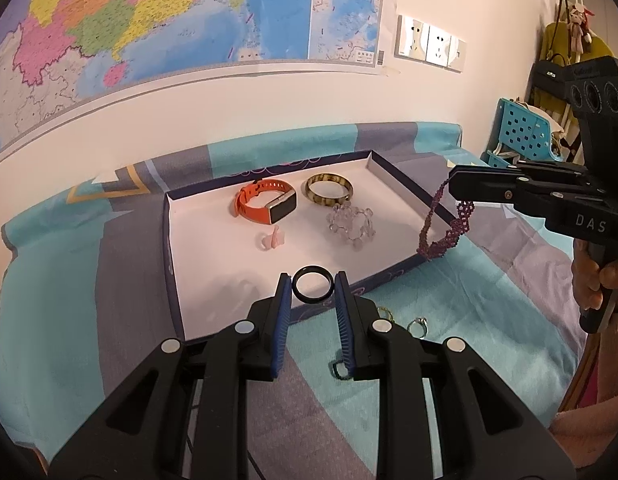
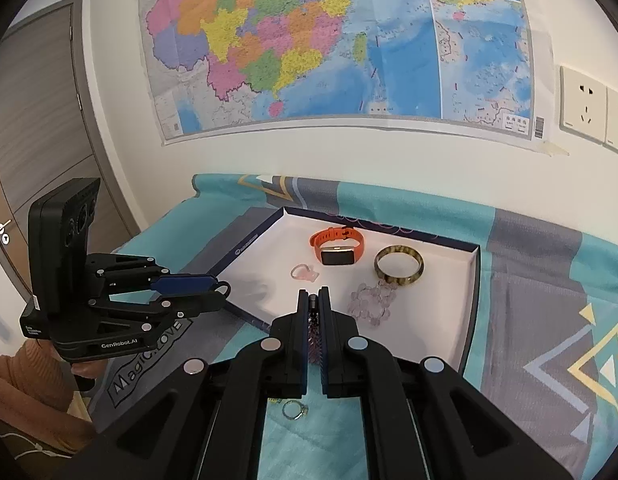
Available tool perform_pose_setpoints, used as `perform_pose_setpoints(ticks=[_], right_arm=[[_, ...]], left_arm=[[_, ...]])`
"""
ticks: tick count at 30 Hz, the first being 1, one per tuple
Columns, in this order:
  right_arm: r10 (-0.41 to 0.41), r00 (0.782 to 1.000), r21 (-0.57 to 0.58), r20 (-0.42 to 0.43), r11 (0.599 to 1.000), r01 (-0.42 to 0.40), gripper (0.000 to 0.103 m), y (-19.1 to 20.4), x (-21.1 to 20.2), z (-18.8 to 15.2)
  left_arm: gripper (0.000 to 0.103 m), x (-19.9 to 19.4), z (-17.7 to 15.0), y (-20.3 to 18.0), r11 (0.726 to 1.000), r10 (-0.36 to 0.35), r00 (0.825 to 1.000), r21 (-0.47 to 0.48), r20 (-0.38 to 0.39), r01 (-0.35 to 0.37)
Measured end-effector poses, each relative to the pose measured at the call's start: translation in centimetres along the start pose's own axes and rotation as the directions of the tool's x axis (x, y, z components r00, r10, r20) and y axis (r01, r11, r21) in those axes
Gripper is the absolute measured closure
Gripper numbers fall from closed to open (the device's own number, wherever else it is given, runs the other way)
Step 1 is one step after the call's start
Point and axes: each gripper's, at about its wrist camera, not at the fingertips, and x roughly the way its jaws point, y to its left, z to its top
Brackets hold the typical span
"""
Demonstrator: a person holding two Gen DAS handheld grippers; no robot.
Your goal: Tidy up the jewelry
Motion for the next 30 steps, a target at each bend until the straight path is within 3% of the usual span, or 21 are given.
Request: perform_pose_setpoints(ticks=[30], right_arm=[[0.006,0.998,0.045,-0.057,0.999,-0.003,0.1,-2.4,4.8,0.7]], left_arm=[[0.081,5.4,2.3,1.2,0.999,0.037,0.997,-0.02,-0.063,-0.038]])
